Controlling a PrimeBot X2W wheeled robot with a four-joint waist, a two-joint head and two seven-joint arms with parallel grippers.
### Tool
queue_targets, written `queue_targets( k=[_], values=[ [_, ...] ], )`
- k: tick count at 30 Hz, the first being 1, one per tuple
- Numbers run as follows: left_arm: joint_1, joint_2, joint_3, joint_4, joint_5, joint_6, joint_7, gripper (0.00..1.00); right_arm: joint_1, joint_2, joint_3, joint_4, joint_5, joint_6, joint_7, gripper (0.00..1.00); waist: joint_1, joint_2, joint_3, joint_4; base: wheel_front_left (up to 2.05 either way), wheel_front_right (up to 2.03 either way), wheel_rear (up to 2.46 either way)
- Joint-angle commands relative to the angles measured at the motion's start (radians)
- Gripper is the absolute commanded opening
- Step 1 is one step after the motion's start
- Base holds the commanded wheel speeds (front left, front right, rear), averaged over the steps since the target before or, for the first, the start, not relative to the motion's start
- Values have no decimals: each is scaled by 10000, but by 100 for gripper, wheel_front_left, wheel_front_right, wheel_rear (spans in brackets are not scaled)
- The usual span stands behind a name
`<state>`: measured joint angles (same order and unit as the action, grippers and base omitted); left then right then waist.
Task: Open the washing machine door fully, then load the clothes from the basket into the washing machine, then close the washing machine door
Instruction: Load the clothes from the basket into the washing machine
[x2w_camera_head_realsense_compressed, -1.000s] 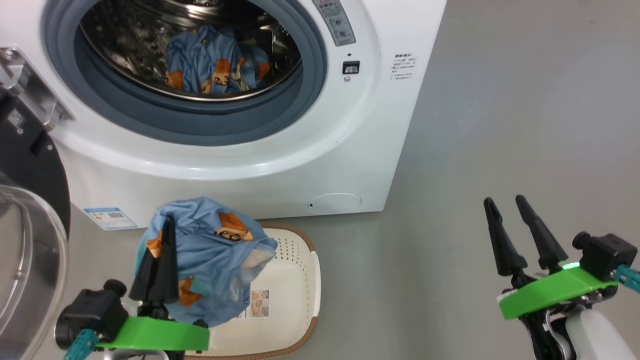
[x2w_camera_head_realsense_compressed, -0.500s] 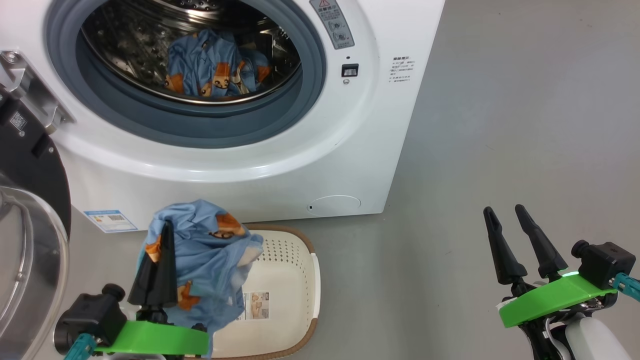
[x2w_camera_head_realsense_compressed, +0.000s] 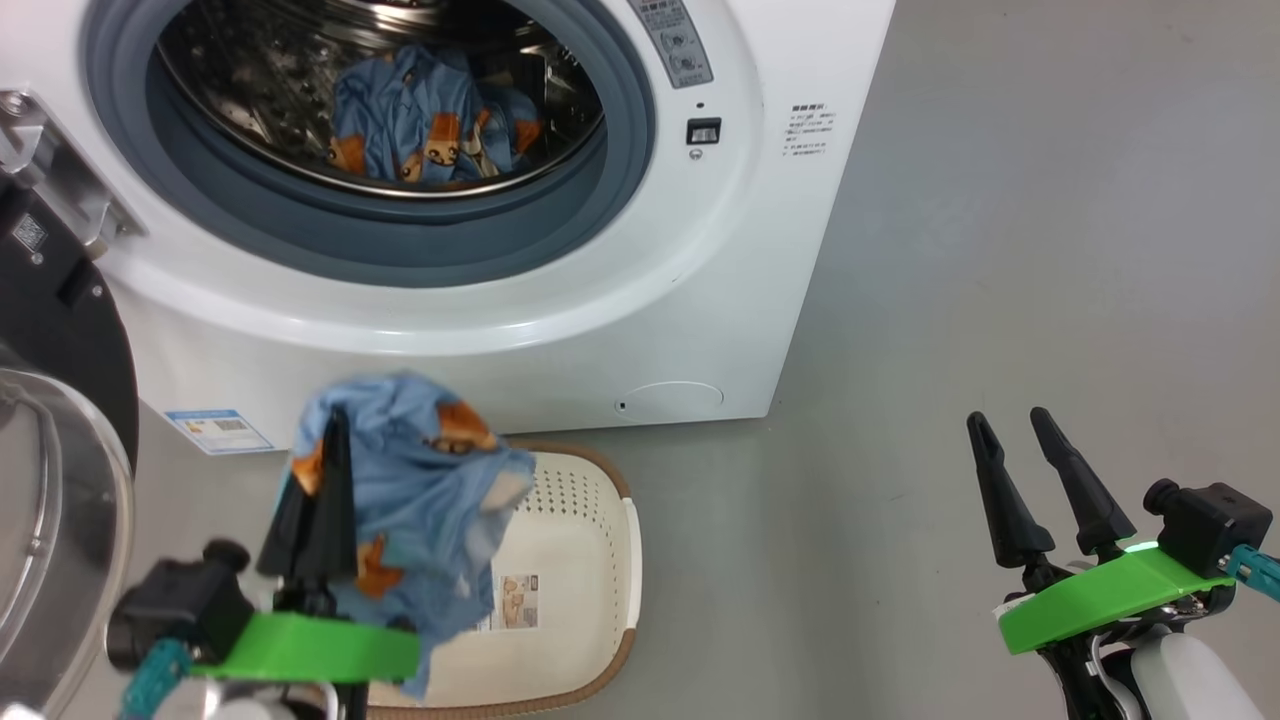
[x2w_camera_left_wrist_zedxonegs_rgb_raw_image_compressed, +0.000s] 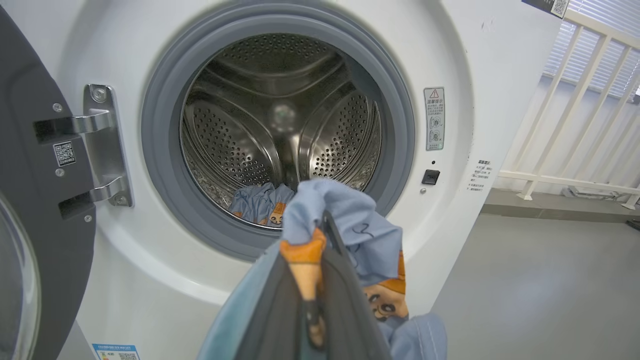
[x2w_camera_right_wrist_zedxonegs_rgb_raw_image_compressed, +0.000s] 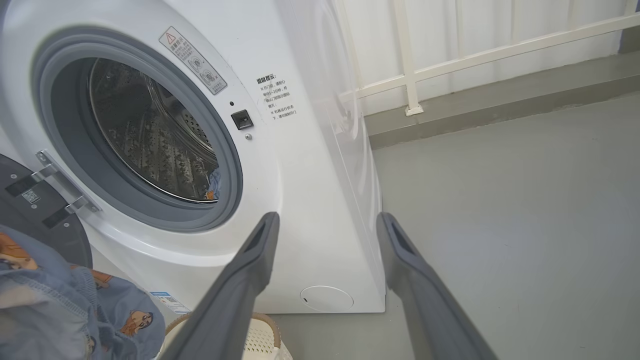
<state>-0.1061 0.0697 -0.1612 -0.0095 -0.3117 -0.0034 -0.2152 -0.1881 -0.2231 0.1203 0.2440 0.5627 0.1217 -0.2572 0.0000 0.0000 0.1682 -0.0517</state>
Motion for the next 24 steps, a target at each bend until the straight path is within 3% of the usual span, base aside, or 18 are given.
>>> queue_targets(
  k=[1,15,24],
  values=[
    [-696,208,273,-294,-58,-34,6,0,-64,-81,219,-258,-65,90,-46,100,0,0,78,-8,0,0,0],
    [-4596,436,382,984,100,-291,-130,0,-427,-137,380,-361,30,90,-46,100,0,0,942,-397,0,0,0],
    [-7310,662,508,3874,86,-383,-54,0,-995,-136,375,-602,155,90,-46,100,0,0,2362,-990,0,0,0]
  ],
)
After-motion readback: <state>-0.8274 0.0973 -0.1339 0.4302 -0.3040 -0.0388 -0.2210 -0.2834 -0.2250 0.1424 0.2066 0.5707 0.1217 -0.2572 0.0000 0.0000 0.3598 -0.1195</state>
